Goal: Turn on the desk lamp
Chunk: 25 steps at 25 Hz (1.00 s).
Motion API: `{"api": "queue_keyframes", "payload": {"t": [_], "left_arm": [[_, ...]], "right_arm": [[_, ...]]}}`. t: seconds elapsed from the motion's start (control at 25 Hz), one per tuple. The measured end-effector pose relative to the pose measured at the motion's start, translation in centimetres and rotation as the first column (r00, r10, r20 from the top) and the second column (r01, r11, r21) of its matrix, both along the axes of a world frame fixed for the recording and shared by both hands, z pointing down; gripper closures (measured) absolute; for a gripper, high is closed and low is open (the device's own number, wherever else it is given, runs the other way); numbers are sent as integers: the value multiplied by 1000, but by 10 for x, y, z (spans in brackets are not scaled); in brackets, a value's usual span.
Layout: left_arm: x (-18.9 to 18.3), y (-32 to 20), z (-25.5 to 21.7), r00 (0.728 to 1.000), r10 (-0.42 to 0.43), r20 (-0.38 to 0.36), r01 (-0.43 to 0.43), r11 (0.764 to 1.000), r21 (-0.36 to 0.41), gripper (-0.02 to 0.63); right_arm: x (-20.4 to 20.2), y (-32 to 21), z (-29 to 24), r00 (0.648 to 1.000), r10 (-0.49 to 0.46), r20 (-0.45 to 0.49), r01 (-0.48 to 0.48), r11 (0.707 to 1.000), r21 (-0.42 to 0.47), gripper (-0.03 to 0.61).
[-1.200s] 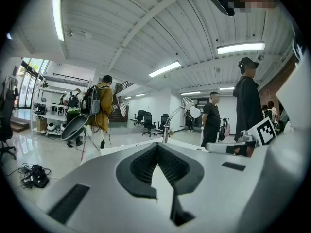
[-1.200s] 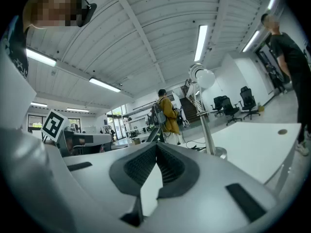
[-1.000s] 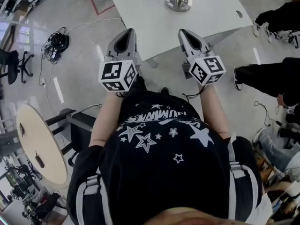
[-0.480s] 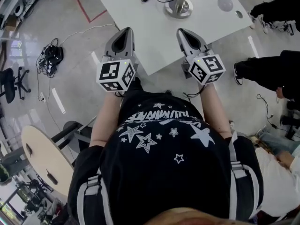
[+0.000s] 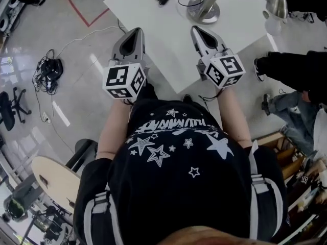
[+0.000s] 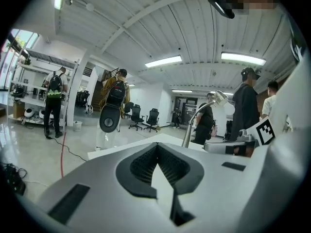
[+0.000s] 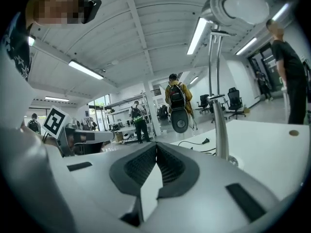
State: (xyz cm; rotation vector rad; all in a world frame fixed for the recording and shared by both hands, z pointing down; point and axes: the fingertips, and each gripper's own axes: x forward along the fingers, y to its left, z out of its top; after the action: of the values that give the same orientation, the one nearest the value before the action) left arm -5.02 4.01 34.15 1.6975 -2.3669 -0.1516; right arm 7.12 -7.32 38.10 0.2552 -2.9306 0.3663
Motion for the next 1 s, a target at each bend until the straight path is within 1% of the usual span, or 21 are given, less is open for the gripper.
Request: {"api": "queue_keyframes", "payload": {"t": [0.16,0.28,0.44,0.76,1.0], "left_arm": [[-24,-2,2,999,47,-25,-47,999,-3,606],[-37,-6,2,996,90,-23,-90,996,-8,606],[-58,-14,1,989,146,-39,-146,989,1,606],[-91,-22,18,956,282,-78,-282,959,11,604],[-99,-33,28,923,372,-101,-374,928,1,604]], "right_arm": [[-18,3,-5,998,54,-26,-53,999,10,574],[-27,1,-7,993,103,-50,-103,995,6,574],[-45,-4,-13,985,165,-44,-165,986,1,574],[-78,-7,-9,957,288,-45,-288,958,-2,574],[-81,-8,-6,927,370,-58,-370,929,4,574]]}}
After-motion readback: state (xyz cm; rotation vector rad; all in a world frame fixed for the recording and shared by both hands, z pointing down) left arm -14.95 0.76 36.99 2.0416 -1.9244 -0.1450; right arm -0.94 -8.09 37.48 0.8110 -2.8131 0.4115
